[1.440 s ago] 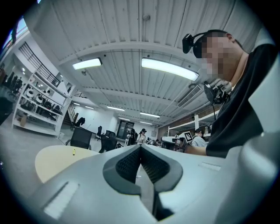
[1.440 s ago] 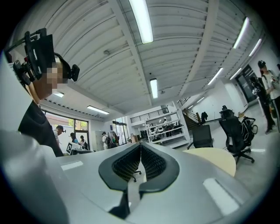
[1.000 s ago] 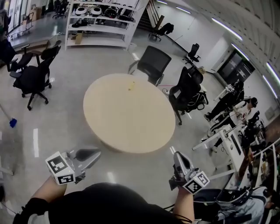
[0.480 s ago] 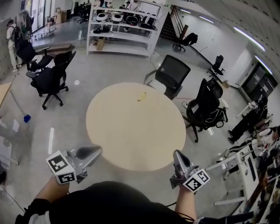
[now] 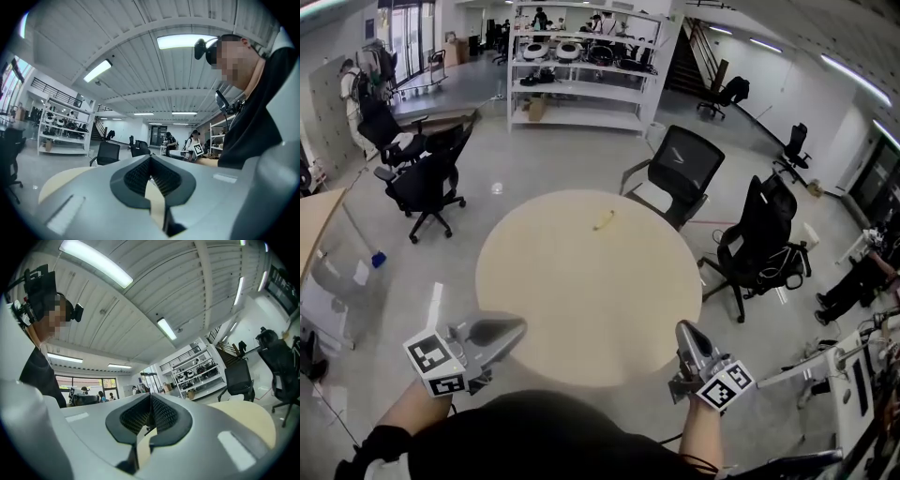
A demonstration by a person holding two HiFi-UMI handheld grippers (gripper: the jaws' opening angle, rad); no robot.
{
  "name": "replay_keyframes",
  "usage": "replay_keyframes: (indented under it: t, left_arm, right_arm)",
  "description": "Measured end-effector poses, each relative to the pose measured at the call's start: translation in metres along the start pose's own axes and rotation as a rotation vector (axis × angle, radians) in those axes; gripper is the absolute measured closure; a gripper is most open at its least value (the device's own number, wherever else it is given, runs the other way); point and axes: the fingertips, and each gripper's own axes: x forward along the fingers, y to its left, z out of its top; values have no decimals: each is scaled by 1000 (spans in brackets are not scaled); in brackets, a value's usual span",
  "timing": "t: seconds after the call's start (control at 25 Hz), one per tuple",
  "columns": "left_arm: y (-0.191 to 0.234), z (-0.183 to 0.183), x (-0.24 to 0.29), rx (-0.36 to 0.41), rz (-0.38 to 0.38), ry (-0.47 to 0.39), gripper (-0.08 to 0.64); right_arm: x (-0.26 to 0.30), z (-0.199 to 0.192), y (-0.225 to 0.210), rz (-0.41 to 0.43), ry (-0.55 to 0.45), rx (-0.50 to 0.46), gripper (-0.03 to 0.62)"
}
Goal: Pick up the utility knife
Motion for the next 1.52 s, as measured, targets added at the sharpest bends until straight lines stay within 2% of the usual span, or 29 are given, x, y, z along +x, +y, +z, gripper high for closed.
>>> replay_keyframes:
  t: [0.36,0.72,0.84,1.0,1.16,1.28,1.52]
  left_arm:
    - [-5,2,45,14,-43,21,563]
    - [41,8,74,-11,-154,-2,563]
    - [81,6,75,-32,-198,-21,563]
    - [160,7,73,-59,-242,-38,563]
    - [244,21,58,-71,-266,-36,563]
    - [299,21,57,-87,-268,-45,563]
    - [357,1,72,-112,-318,-36,563]
  right_arm:
    - [-22,11,-36,-43,-24,11,572]
    - [-5,21,-48,-148,-22,-29,571]
    - [22,19,-49,-196,-9,-54,571]
    - [91,18,-51,-258,-14,-80,571]
    - [182,14,-34,-248,8,-86,571]
    - [236,12,-36,-267,5,-70,571]
    - [291,-4,-46,-313,101,-90,571]
